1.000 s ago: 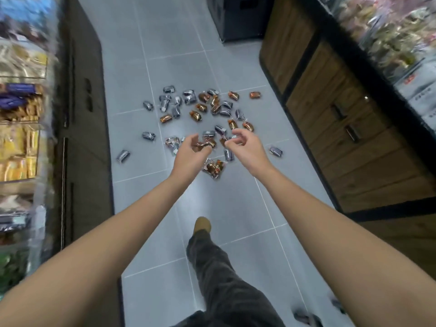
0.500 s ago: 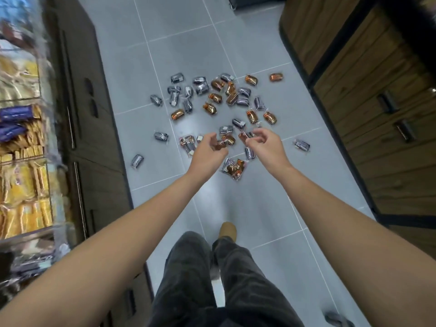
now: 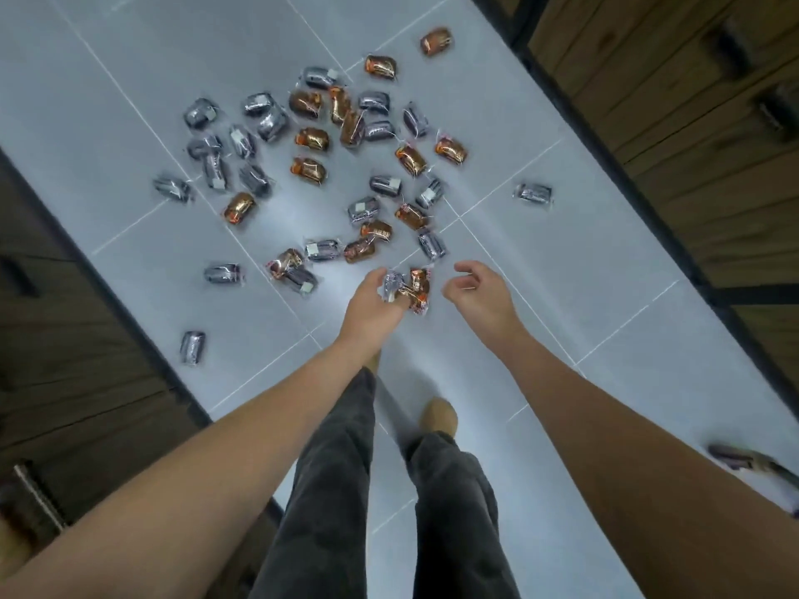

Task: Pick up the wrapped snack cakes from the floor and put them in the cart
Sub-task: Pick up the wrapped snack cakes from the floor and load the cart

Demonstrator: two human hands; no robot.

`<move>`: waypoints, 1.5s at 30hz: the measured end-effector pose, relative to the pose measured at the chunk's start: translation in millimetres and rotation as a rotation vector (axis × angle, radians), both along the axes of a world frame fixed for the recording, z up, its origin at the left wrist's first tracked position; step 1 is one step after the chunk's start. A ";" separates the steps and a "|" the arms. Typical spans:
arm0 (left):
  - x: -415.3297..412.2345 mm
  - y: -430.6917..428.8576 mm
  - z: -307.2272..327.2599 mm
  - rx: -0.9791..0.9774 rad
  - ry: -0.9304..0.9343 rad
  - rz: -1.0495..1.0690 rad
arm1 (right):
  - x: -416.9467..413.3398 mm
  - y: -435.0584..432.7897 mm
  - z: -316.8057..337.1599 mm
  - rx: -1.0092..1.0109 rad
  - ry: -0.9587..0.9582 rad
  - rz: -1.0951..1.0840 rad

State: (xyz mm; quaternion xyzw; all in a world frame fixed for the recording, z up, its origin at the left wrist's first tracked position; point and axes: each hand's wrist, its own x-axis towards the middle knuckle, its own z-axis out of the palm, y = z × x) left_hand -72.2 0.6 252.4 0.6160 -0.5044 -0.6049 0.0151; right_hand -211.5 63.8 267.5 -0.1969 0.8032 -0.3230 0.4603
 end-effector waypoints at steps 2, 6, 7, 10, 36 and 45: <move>-5.7 -12.7 -43.7 0.033 -0.009 0.000 | 0.6 -9.8 -42.8 0.035 -0.029 0.006; -19.2 -29.6 -139.6 0.114 -0.011 -0.020 | -2.5 -19.9 -142.6 0.072 -0.015 0.058; -21.4 -31.2 -164.5 0.112 -0.014 -0.019 | -3.0 -20.0 -168.2 0.080 0.000 0.082; -24.1 -32.5 -244.5 0.117 -0.034 -0.014 | -2.6 -18.3 -248.5 0.095 0.020 0.114; -49.4 -46.5 -559.9 0.052 -0.147 0.139 | -7.4 -3.8 -563.4 0.106 0.402 0.422; -49.6 -19.0 -566.0 -0.175 -0.312 -0.175 | -19.3 35.8 -567.1 0.252 0.409 0.279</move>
